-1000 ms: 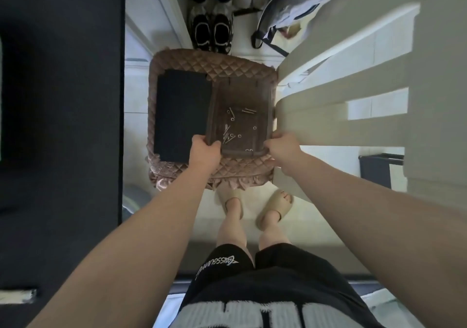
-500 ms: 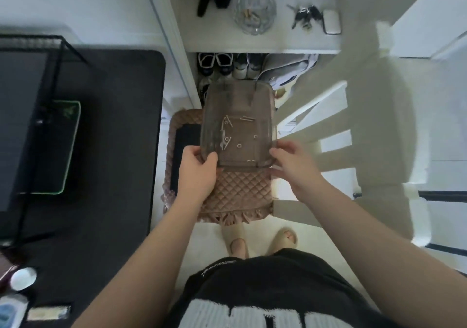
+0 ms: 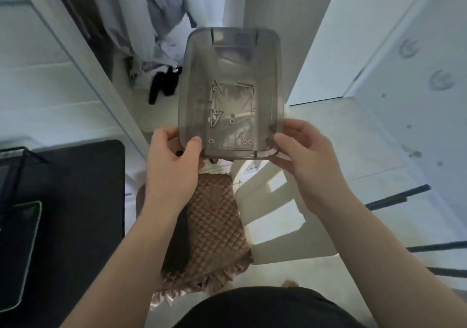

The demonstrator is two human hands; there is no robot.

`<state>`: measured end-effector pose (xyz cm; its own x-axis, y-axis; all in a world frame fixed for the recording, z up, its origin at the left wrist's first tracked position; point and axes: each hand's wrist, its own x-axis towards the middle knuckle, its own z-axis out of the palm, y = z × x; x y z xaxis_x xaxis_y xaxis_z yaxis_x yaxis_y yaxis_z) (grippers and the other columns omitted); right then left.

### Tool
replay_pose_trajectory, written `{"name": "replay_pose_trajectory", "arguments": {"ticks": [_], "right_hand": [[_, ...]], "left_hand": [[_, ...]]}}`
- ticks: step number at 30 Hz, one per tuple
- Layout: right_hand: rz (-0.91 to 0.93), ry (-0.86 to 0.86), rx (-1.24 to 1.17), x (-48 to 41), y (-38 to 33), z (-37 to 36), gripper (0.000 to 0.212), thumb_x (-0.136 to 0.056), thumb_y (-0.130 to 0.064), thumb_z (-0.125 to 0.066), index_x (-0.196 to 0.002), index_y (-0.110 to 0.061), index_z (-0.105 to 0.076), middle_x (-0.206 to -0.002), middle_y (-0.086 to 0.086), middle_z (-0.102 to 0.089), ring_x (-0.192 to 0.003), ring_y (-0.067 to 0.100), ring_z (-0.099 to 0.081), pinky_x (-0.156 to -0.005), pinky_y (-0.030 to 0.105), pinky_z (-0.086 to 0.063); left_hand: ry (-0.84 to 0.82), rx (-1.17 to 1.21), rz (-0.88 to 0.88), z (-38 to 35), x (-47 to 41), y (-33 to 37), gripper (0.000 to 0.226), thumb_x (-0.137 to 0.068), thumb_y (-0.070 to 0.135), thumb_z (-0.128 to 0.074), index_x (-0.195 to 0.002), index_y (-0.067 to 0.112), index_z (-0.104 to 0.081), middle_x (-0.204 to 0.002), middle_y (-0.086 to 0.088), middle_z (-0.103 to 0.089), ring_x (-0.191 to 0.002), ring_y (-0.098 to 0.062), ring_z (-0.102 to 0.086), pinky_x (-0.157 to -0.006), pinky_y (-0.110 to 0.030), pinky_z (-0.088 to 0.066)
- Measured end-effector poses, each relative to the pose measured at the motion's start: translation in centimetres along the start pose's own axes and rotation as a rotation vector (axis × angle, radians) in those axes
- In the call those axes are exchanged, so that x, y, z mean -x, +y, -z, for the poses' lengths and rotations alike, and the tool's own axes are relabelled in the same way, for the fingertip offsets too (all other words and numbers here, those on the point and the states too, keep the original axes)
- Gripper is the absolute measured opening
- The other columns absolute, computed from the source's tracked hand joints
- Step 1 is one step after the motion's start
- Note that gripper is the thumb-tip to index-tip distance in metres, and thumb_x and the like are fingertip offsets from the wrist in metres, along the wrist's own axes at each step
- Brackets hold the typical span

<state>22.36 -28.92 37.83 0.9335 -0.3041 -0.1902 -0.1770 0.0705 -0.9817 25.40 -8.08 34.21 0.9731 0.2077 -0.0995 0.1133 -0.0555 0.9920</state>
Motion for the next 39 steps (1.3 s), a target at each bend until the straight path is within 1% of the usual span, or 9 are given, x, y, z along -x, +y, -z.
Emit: {"name": "replay_pose_trajectory", "arguments": {"ticks": [4,8,11,16,22,28,31,35,39], "right_hand": [[0.043,0.116,-0.021,1.5,-1.6,4.7,0.019,-0.096,-0.010,-0.063,-0.114,-0.015,-0.069,-0.107,0.005,-0.075,-0.102,0.028,-0.072,-0.091,0.046,-0.060],[0.055,0.248,-0.015,3.2,-2.0,10.6,0.018,-0.096,-0.012,-0.065,-0.113,-0.018,-0.069,-0.110,0.002,-0.075,-0.103,0.025,-0.072,-0.093,0.046,-0.059],[0.036,0.348,-0.021,4.7,-1.5,15.5,0.017,-0.097,-0.013,-0.064,-0.112,-0.019,-0.068,-0.111,0.000,-0.075,-0.104,0.023,-0.072,-0.094,0.046,-0.058],[-0.055,0.465,-0.045,7.8,0.7,25.2,0.018,-0.095,-0.014,-0.066,-0.113,-0.016,-0.067,-0.107,0.002,-0.075,-0.101,0.022,-0.073,-0.093,0.047,-0.059],[-0.253,0.559,-0.050,12.2,5.7,39.3,0.034,-0.096,-0.026,-0.067,-0.129,-0.022,-0.056,-0.123,-0.003,-0.069,-0.106,0.014,-0.070,-0.090,0.040,-0.058],[-0.362,0.744,0.142,17.1,12.6,52.7,0.056,-0.093,-0.029,-0.071,-0.143,-0.023,-0.046,-0.135,-0.006,-0.055,-0.105,0.007,-0.060,-0.096,0.042,-0.053],[-0.430,0.742,0.248,19.1,16.1,57.3,0.063,-0.092,-0.031,-0.072,-0.148,-0.024,-0.043,-0.138,-0.003,-0.052,-0.100,0.006,-0.057,-0.079,0.024,-0.047],[-0.596,0.640,0.330,21.1,20.5,61.6,0.065,-0.093,-0.030,-0.070,-0.151,-0.018,-0.042,-0.144,0.005,-0.053,-0.124,0.024,-0.055,-0.103,0.040,-0.046],[-0.773,0.556,0.365,22.7,24.1,63.9,0.051,-0.092,-0.028,-0.068,-0.140,-0.014,-0.056,-0.127,0.008,-0.066,-0.115,0.027,-0.062,-0.100,0.039,-0.048]], "left_hand": [[-0.124,0.010,-0.066,-4.6,0.7,2.3,0.018,-0.074,0.047,-0.066,-0.089,0.041,-0.058,-0.091,0.006,-0.072,-0.085,-0.015,-0.073,-0.076,-0.042,-0.063],[-0.276,0.010,-0.090,-10.4,2.3,3.7,0.016,-0.082,0.032,-0.066,-0.093,0.026,-0.057,-0.088,0.001,-0.070,-0.081,-0.021,-0.073,-0.072,-0.042,-0.063],[-0.391,-0.014,-0.072,-15.3,4.4,4.1,0.017,-0.081,0.032,-0.065,-0.094,0.025,-0.057,-0.095,-0.004,-0.069,-0.080,-0.026,-0.073,-0.075,-0.047,-0.063],[-0.556,-0.073,-0.030,-23.9,9.6,2.7,0.011,-0.088,0.021,-0.064,-0.095,0.025,-0.058,-0.097,-0.002,-0.070,-0.077,-0.024,-0.074,-0.075,-0.042,-0.063],[-0.759,-0.278,0.059,-34.1,16.9,-1.5,0.017,-0.077,0.027,-0.060,-0.094,0.025,-0.060,-0.091,0.003,-0.073,-0.079,-0.020,-0.075,-0.074,-0.043,-0.064],[-1.018,-0.596,0.123,-43.0,24.1,-7.5,0.015,-0.083,0.010,-0.058,-0.092,0.021,-0.063,-0.073,0.002,-0.068,-0.058,-0.011,-0.067,-0.072,-0.050,-0.063],[-1.162,-0.747,0.116,-46.3,27.5,-10.0,0.016,-0.084,0.009,-0.055,-0.092,0.021,-0.061,-0.071,0.001,-0.065,-0.056,-0.015,-0.064,-0.072,-0.051,-0.060],[-1.335,-0.905,0.073,-50.0,30.9,-12.7,0.020,-0.086,0.007,-0.055,-0.099,0.021,-0.061,-0.087,-0.009,-0.069,-0.070,-0.031,-0.067,-0.076,-0.053,-0.060],[-1.446,-0.965,0.115,-53.7,32.2,-15.0,0.026,-0.091,0.002,-0.054,-0.111,0.016,-0.062,-0.097,-0.011,-0.067,-0.080,-0.025,-0.065,-0.081,-0.050,-0.061]]}}
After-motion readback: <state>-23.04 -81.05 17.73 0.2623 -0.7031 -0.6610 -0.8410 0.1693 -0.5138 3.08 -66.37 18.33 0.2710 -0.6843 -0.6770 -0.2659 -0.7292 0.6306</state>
